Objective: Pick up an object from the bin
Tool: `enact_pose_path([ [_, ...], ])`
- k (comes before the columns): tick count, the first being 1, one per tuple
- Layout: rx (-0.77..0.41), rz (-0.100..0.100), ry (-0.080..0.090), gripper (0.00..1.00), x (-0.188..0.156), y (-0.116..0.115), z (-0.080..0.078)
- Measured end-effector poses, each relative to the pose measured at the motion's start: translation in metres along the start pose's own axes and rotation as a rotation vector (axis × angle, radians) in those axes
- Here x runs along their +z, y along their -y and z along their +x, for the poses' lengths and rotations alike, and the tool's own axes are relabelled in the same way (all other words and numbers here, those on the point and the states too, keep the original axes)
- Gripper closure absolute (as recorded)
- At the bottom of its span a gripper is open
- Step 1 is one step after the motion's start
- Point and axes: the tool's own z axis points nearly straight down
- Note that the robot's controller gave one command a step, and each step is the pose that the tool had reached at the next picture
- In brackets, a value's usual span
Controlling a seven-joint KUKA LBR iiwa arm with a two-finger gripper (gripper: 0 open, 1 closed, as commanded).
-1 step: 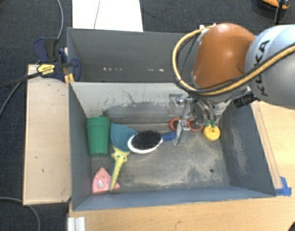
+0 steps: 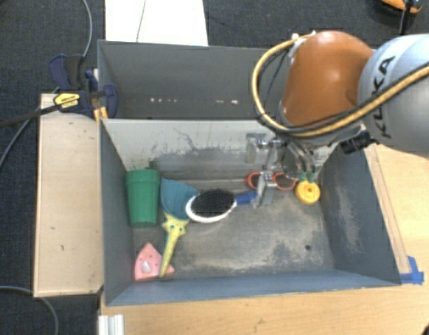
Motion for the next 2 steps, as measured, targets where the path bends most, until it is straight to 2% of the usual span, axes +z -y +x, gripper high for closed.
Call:
enact_pose_path([
  [1, -0.008, -0.001, 0.007, 0.00, 0.041, -0.010, -0.010],
  [2, -0.103, 0.000, -0.005, 0.00, 0.077, -0.033, -0.004],
])
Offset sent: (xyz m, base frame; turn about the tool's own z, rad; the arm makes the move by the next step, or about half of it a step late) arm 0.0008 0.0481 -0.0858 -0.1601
